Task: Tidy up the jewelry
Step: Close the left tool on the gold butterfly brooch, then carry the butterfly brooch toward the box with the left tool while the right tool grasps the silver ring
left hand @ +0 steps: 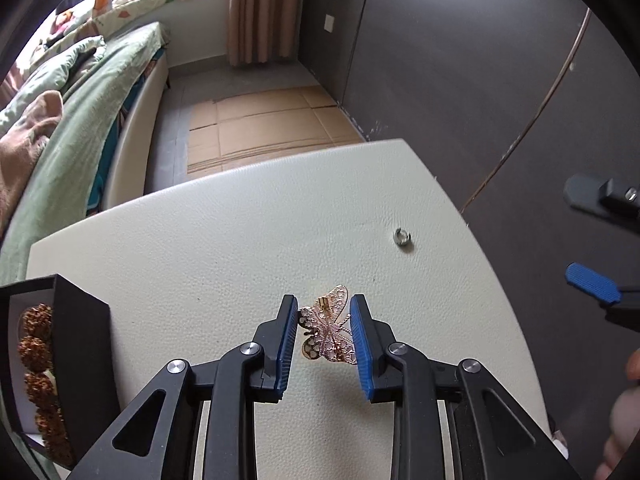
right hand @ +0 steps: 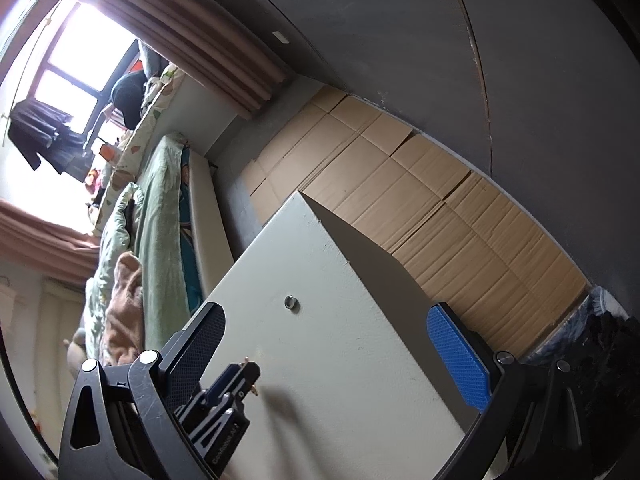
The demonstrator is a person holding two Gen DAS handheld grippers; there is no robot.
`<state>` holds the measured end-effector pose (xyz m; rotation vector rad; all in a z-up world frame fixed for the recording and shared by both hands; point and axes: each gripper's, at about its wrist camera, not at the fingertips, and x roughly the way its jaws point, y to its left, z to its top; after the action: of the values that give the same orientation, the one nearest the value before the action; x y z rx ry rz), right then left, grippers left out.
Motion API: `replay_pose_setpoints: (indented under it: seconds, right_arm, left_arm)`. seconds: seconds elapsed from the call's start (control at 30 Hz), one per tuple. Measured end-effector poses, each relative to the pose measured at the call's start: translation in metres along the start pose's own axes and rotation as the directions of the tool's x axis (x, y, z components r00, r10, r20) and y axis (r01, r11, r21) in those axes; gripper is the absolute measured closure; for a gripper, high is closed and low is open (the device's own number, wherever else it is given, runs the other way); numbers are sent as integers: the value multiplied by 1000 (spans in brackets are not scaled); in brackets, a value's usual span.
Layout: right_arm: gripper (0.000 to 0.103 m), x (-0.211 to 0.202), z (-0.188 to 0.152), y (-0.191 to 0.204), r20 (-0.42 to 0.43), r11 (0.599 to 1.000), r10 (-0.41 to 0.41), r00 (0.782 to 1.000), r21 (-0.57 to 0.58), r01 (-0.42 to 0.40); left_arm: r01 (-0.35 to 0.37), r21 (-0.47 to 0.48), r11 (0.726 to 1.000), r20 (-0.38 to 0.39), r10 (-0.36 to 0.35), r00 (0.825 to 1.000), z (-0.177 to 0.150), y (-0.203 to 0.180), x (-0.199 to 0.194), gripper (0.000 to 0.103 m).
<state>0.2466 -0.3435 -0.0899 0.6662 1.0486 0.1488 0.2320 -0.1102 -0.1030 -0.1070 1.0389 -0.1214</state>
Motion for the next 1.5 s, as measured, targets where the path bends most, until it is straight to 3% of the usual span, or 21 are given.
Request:
replay_pose_setpoints:
  seconds: [0.33, 0.47, 0.73, 0.93, 1.13, 1.33, 1.5]
  right_arm:
    - [2, 15, -4, 21, -19, 996, -17, 1000, -87, 15]
    - [17, 25, -6, 31, -37, 991, -19, 999, -134, 14]
    - [33, 47, -13, 50, -61, 974, -20, 998, -226, 5]
    - [49, 69, -23, 71, -60, 947, -81, 995, -316, 58]
    - [63, 96, -24, 70, -84, 941, -148, 985, -319, 114]
    - [64, 97, -25, 74, -55, 931, -185, 981, -330, 157]
    - [66, 99, -30, 83, -9, 896, -245, 969, -384, 223]
  left_arm:
    - [35, -87, 996, 83, -28, 996, 15, 27, -38, 75]
    - [47, -134, 990, 119, -31, 992, 18, 46, -54, 75]
    - [87, -207, 975, 182, -49, 982, 19, 79, -84, 75]
    - [120, -262, 958, 211, -64, 975, 19, 108, -98, 75]
    - [144, -302, 942, 224, -77, 972, 16, 130, -105, 75]
    - [171, -320, 932, 237, -96, 967, 13, 141, -113, 75]
    - [185, -330, 926, 244, -106, 964, 12, 146, -116, 75]
